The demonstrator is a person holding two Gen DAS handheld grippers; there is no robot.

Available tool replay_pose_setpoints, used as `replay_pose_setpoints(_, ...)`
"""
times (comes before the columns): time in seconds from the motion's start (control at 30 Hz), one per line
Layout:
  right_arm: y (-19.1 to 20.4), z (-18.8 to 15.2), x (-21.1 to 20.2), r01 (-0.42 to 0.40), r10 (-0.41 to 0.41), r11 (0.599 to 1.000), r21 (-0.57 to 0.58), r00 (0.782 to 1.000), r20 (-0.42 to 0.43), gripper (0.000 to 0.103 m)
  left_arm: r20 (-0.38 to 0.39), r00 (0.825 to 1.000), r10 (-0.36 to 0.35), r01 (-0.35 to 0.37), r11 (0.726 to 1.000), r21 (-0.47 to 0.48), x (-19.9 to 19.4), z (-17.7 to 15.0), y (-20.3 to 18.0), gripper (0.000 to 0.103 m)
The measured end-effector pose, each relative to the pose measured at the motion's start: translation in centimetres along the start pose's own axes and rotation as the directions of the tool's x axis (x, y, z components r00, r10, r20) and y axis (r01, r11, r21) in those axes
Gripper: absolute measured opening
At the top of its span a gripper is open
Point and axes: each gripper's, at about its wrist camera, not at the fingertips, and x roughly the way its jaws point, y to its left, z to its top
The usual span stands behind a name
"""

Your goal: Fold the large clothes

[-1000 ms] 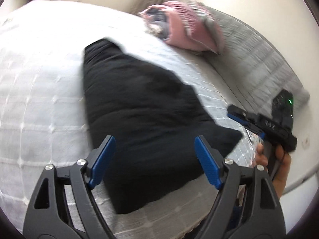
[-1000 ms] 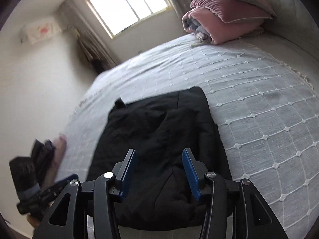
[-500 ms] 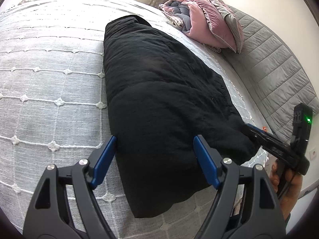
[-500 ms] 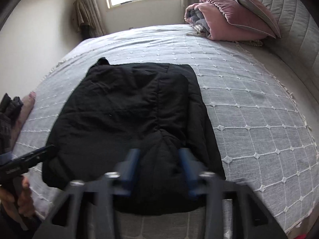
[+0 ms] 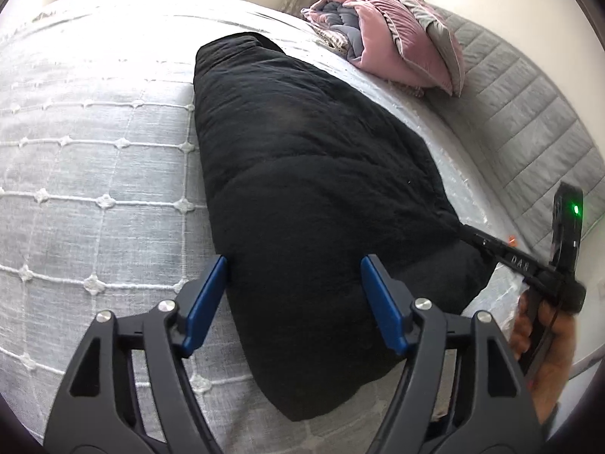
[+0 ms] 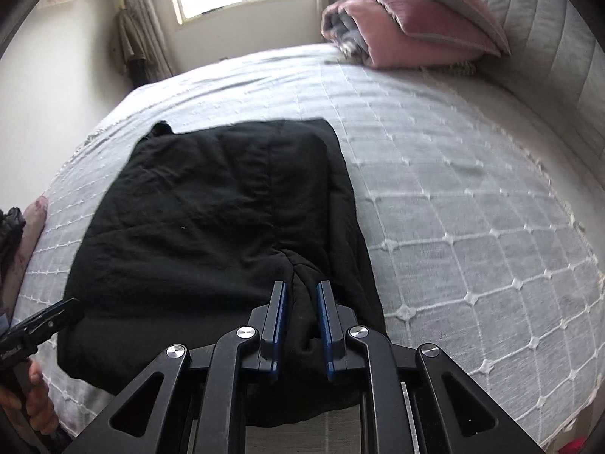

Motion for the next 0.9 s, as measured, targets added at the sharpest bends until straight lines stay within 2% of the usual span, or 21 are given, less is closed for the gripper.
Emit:
replay_pose_setpoints(0.1,-0.8,0.0,0.7,0.003,-0.003,1.000,0.019,1.000,-0.013,0.015,0.008,1.000,0.026,-0.026,0.999,0.023,0.1,-0.3,-0.4,0.074)
replay_pose_setpoints(0.27,-0.4,-0.4,1.9,0.068,-0.069,0.998,-0.019,0.997,-0.039,0.015,0.003,0.997,0.078,-0.079,0.996,0.047,0.8,-0.7,-0.5,0.074)
replay_pose_setpoints(0.4,0.2,-0.8,1.4,0.104,-0.105,0.993,-0.049,0.994,-0.021,0.016,-0.018,0.997,0.077,-0.076,0.996,0.035,1.3,-0.7,-0.1,0.075)
replay_pose_setpoints(0.57,1.4,-0.8,-1.6,0.161,-0.153,0.983,-0.083,0.983,0.097,0.023,-0.028,0.996,0.083,-0.083,0.996,0.027,1.8,-0.8,0.0,0.075)
replay_pose_setpoints(0.7,3.4,-1.3,-4.3,0.100,-0.074,0.987,-0.129,0.978,0.193,0.023,-0.018,0.994,0.110,-0.109,0.993,0.040,1.9,-0.9,-0.5,0.075)
replay_pose_setpoints(0.8,5.4,-2.0,-3.1,0.129,-0.097,0.968,-0.215,0.983,0.154,0.023,-0.011,0.993,0.120,-0.119,0.992,0.046,1.9,-1.0,-0.7,0.075)
replay_pose_setpoints(0.9,6.3,-2.7,-0.2,0.192,-0.179,0.944,-0.267,0.981,0.072,0.023,-0.012,0.993,0.119,-0.118,0.992,0.049,1.9,-1.0,-0.6,0.075)
